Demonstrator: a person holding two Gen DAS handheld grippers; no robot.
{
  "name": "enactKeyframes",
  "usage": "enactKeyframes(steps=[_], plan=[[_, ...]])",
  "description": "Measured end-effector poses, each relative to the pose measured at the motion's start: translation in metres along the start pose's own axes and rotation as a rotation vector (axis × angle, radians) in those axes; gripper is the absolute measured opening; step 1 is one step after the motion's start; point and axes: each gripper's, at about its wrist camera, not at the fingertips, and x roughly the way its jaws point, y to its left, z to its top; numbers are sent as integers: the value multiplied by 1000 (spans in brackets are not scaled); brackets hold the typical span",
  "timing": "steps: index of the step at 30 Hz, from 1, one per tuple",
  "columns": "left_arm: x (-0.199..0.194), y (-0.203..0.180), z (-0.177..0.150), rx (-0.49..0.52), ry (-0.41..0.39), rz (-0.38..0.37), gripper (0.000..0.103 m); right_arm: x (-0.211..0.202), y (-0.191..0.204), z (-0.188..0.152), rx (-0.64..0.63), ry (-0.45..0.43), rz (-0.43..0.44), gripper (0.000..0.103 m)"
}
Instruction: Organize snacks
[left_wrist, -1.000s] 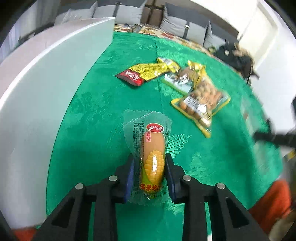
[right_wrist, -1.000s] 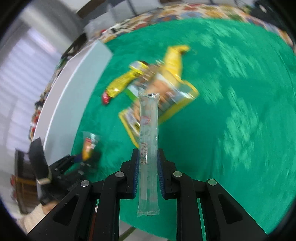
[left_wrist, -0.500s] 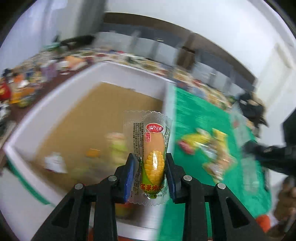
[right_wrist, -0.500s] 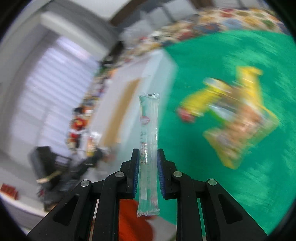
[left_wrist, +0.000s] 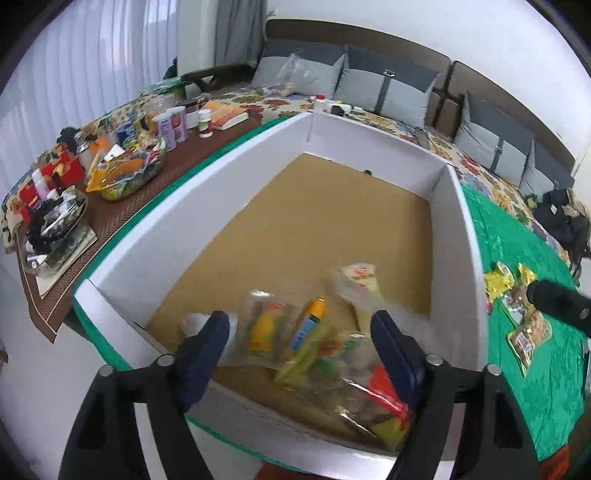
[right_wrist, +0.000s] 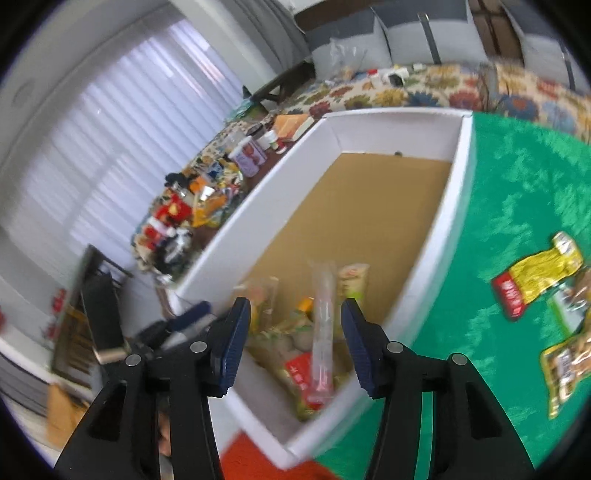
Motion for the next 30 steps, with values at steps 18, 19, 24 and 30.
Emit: enactKeyframes(steps=[18, 19, 24, 30], plan=[[15, -249, -73, 275, 119, -298, 96, -175, -282, -203, 115, -132, -787, 63], [23, -259, -79, 289, 127, -286, 96, -180, -286, -208, 127, -147, -799, 63], [64, -283, -91, 338, 142, -191, 96, -189, -301, -211, 155, -162, -791, 63], [93, -286, -93, 341, 140, -137, 96, -182, -310, -217, 202, -142, -739, 67]])
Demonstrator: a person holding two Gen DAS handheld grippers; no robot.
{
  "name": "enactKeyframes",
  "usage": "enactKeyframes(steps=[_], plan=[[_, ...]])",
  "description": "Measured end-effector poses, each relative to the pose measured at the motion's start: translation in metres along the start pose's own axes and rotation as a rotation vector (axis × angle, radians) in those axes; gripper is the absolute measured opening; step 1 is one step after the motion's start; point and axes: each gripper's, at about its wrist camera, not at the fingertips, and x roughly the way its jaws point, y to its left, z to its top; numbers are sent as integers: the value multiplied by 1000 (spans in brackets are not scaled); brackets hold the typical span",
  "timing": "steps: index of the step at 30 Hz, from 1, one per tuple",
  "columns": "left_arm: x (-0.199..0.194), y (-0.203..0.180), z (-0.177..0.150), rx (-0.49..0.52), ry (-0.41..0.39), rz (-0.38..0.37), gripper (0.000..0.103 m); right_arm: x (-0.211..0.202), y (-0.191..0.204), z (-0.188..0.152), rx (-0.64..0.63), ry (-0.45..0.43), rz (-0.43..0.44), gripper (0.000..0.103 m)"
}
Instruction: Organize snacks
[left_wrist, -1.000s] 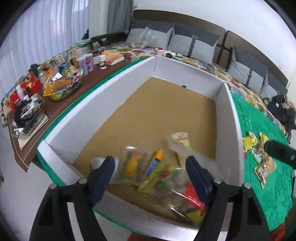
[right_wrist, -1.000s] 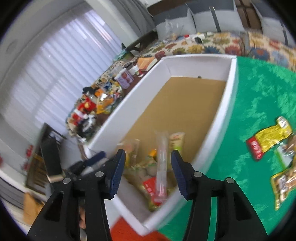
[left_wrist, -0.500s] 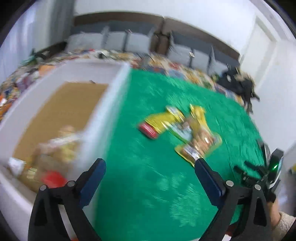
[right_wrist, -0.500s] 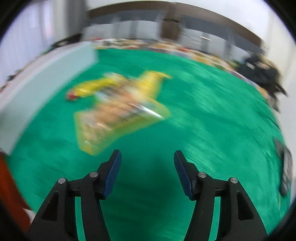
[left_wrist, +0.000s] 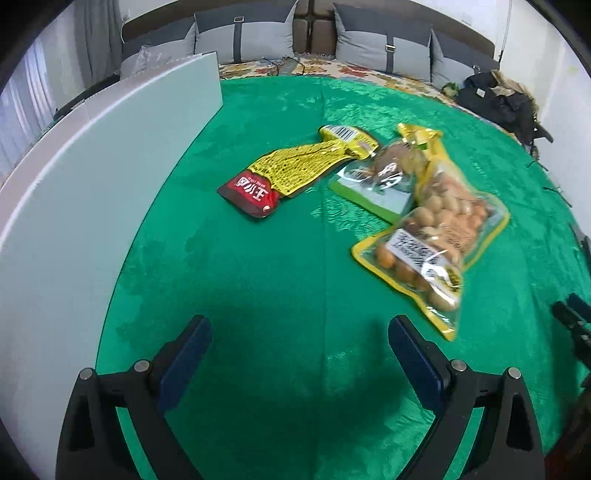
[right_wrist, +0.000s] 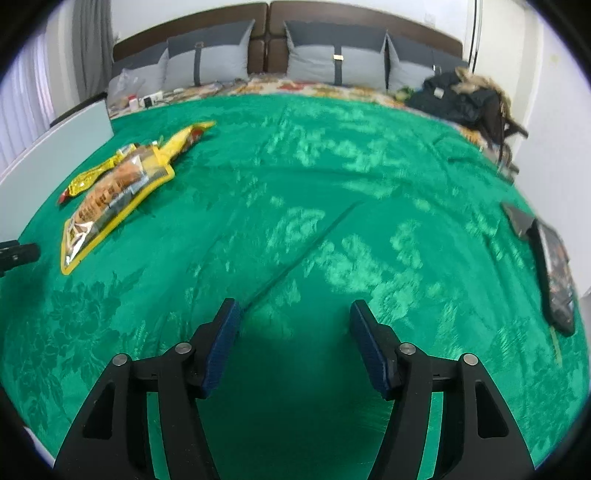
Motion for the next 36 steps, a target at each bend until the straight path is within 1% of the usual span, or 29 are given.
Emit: enactKeyframes(steps=[2, 3, 6, 9, 11, 20, 33, 36], plan=[[6, 2, -2, 0, 0, 7, 96, 1, -4, 0, 24, 6, 7, 69], [6, 1, -4, 13, -16, 20, 96, 1, -5, 0, 28, 6, 9, 70], [7, 2, -8, 18, -41, 19, 98, 2, 0, -1, 9, 12, -1, 74], [9, 2, -7, 21, -37, 16, 103, 3, -2, -1, 17, 13, 0, 76], [9, 2, -7, 23, -40, 16, 103, 3, -1, -1, 17, 14, -2, 77], [9, 1, -6, 26, -44, 17, 103, 2, -1, -2, 16, 15, -3, 80], [10, 1, -6, 26, -44, 16, 103, 2, -1, -2, 16, 15, -4, 80], [11, 1, -3, 50, -26, 7, 103, 2, -1, -2, 16, 15, -4, 80]])
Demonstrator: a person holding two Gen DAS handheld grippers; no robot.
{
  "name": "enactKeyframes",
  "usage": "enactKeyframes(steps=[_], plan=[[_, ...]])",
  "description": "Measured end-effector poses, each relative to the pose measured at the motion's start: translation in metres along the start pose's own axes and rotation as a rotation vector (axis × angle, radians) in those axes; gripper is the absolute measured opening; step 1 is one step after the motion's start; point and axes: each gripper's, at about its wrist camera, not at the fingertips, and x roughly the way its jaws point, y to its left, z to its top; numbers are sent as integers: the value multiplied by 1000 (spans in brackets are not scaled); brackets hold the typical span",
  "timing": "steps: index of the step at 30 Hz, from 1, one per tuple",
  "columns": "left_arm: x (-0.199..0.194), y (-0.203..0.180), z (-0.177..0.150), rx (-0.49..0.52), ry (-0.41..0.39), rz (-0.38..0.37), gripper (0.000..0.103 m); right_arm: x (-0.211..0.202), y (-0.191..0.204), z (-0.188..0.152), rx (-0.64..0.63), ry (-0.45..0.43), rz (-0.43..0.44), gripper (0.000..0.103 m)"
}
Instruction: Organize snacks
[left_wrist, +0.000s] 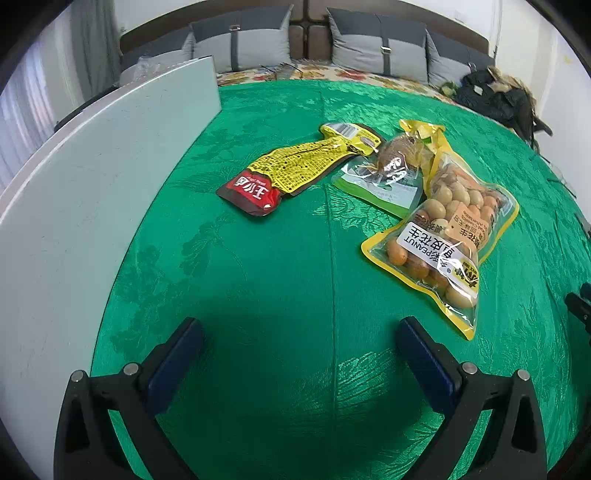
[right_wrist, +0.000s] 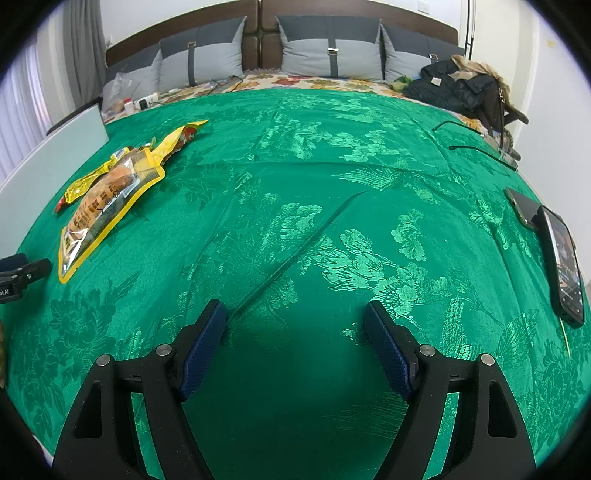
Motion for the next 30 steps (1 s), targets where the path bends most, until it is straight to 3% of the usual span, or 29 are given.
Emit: enactKeyframes(steps=[4, 13, 17, 20, 23, 26, 30], plan=[[2, 8, 6, 39, 33, -29, 103, 0, 0, 0, -1, 0, -1, 80], [1, 17, 2, 36, -14, -30, 103, 0, 0, 0, -1, 0, -1, 80], [-1, 19, 4, 31, 22, -29, 102, 0, 0, 0, -1, 0, 0, 80], [-13, 19, 8, 14, 17, -98, 102, 0, 0, 0, -1, 0, 0, 80], [-31, 0, 27, 92, -35, -190, 102, 1, 0, 0, -1, 1, 1, 81], [-32, -27, 46, 203, -11, -291, 102, 0, 0, 0, -2, 1, 3, 82], [-19, -75, 61, 400, 15, -293, 102, 0, 0, 0, -2, 1, 3, 82]])
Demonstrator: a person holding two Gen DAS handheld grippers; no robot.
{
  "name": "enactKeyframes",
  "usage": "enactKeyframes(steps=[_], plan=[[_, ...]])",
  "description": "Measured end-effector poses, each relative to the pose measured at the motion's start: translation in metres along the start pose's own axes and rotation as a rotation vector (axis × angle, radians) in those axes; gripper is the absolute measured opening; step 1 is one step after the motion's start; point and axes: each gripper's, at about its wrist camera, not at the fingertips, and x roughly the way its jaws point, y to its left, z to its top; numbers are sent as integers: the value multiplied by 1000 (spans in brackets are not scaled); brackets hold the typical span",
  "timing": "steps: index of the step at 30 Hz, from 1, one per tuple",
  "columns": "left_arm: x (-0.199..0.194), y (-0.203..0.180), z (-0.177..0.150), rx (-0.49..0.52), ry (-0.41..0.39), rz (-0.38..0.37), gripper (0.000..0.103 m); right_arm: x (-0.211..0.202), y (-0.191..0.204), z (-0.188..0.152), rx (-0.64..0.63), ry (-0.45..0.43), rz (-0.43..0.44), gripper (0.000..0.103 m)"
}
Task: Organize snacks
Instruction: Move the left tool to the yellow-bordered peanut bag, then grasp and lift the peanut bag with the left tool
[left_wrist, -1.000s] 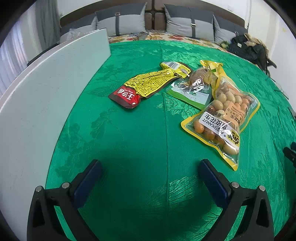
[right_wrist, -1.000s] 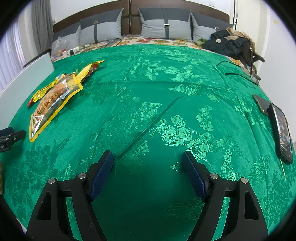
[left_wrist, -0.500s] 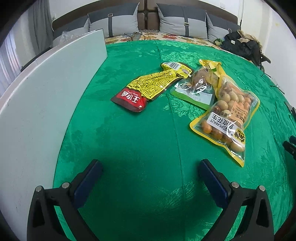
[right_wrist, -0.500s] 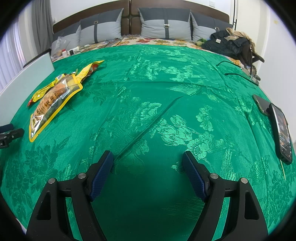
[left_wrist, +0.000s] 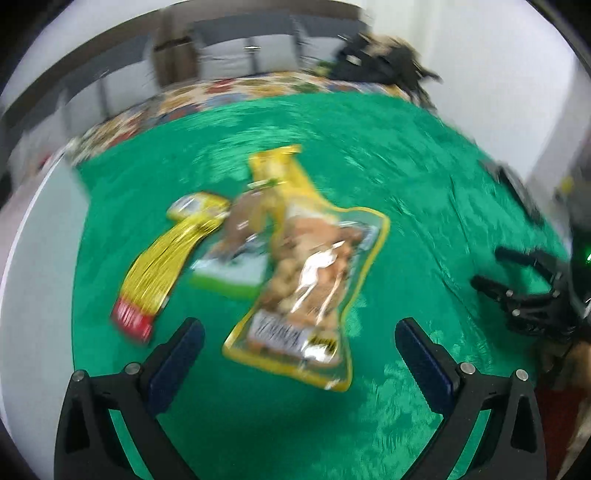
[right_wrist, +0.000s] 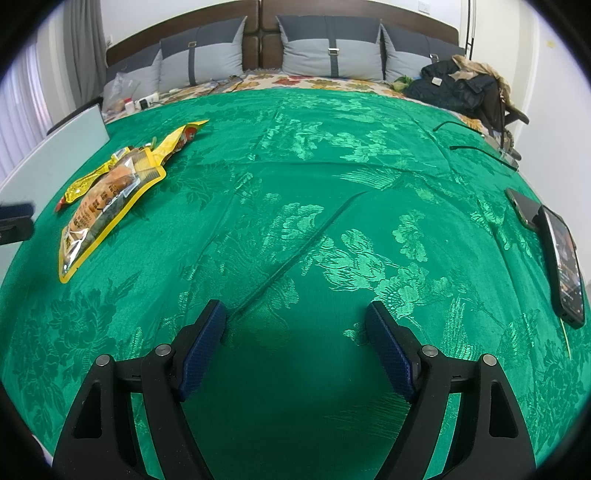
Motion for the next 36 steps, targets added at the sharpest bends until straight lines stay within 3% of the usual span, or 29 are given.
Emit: enactKeyframes(steps=[3, 13, 15, 17, 19, 24, 29, 32, 36], plan=[[24, -9, 12, 37, 38, 4, 102, 0, 0, 0, 0, 0, 0, 82], [64, -9, 12, -29, 99, 58, 101, 0, 0, 0, 0, 0, 0, 82], [62, -8, 12, -43, 87, 47, 90, 1, 1, 0, -4, 3, 3, 84], [57, -5, 13, -64, 75, 65, 67, 1, 2, 0, -11, 6, 3, 85], [50, -2, 11, -100, 75, 65, 62, 1, 2, 0, -11, 7, 4, 85], [9, 2, -24, -225, 49, 73, 61, 1, 2, 0, -11, 7, 4, 85], [-29, 30, -62, -424, 20, 186, 61, 2, 2, 0, -11, 7, 4, 85], [-31, 50, -74, -501, 10, 275, 63, 2, 2, 0, -11, 6, 3, 85], [-13, 67, -83, -553, 33, 322, 66, 2, 1, 0, -11, 6, 4, 85]])
